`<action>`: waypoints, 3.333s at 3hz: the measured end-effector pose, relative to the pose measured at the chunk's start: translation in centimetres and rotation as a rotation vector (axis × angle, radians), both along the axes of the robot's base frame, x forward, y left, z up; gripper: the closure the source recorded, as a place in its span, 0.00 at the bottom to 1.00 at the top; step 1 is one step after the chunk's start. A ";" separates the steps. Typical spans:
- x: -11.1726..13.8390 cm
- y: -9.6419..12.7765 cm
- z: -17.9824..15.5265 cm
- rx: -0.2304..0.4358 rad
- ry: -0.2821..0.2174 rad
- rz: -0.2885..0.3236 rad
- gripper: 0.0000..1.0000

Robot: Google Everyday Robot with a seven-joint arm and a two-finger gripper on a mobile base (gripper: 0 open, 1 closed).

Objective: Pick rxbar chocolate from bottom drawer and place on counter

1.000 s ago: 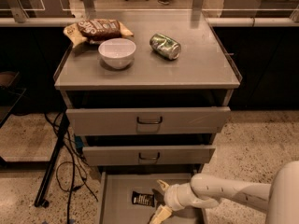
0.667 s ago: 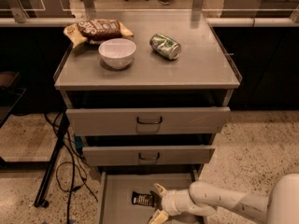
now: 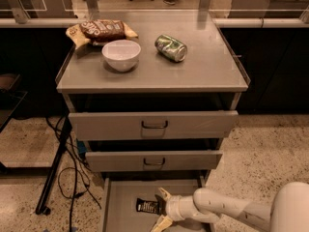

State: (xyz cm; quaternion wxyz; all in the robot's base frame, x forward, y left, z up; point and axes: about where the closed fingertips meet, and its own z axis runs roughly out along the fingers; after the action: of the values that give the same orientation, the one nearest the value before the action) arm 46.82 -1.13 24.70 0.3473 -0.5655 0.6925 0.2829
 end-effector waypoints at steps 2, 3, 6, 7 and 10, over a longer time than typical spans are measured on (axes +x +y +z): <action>1.2 0.3 -0.6 -0.034 -0.035 -0.021 0.00; 4.2 1.1 -1.7 -0.124 -0.121 -0.046 0.00; 6.9 1.2 -2.7 -0.176 -0.203 -0.069 0.00; 6.2 1.4 -3.0 -0.135 -0.182 -0.029 0.00; 3.6 1.9 -5.0 -0.126 -0.117 0.019 0.00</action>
Offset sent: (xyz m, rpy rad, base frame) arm 0.0352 0.0024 -0.0144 -0.0956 -0.0987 -0.0613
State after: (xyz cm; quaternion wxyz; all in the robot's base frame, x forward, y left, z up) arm 50.43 0.79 19.73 0.3482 -0.6082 0.6821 0.2087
